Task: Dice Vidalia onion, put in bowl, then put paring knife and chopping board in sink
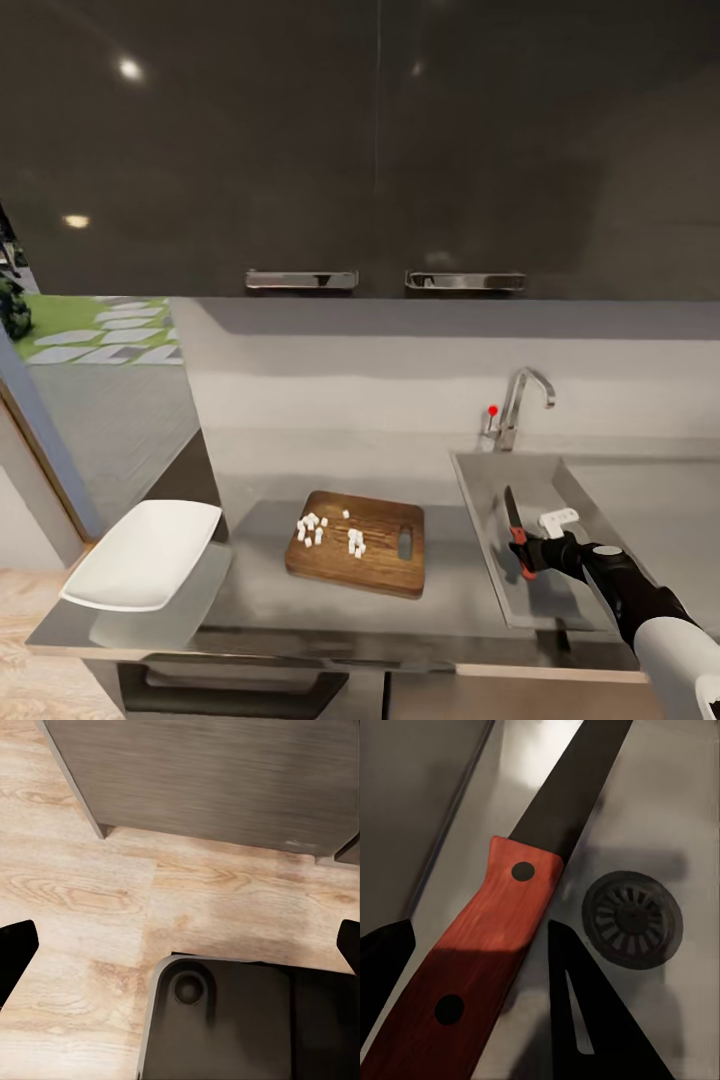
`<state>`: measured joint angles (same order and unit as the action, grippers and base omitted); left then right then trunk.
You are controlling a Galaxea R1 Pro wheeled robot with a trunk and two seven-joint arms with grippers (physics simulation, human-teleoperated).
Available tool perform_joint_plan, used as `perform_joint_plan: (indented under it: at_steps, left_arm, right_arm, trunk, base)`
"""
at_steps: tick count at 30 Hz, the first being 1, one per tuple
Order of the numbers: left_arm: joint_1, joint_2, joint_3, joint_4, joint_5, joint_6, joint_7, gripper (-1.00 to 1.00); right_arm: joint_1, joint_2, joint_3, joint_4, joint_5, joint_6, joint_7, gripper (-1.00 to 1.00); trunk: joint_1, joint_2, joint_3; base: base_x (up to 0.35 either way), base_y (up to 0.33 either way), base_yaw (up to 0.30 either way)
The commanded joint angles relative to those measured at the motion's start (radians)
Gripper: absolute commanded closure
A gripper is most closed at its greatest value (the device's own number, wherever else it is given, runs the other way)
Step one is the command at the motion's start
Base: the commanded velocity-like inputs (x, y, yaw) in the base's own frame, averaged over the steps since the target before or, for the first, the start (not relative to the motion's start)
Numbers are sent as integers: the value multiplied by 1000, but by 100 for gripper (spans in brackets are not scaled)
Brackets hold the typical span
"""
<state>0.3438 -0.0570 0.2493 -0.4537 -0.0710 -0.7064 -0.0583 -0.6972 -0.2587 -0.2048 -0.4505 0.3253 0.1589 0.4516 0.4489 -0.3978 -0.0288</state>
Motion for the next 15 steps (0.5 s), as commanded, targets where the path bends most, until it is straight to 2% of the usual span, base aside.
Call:
perform_joint_plan:
  at_steps: [1, 6, 8, 15]
  left_arm:
    - [0, -1, 8, -2, -7, -1, -6, -100]
    - [0, -1, 8, -2, -7, -1, -6, -100]
    - [0, -1, 8, -2, -7, -1, -6, -100]
    - [0, -1, 8, -2, -7, -1, -6, -100]
  right_arm:
    - [-1, 1, -8, -2, 8, 5, 9, 100]
    - [-1, 1, -8, -2, 8, 19, 9, 100]
    - [-1, 2, -8, -2, 8, 53, 10, 100]
    - [-1, 2, -8, -2, 8, 62, 9, 100]
  trunk:
    - [1, -2, -4]
    - [1, -2, -12]
    - [1, -2, -15]
    - [1, -2, -26]
  base:
    - [276, 0, 0]
    - [236, 0, 0]
    - [52, 0, 0]
    - [5, 0, 0]
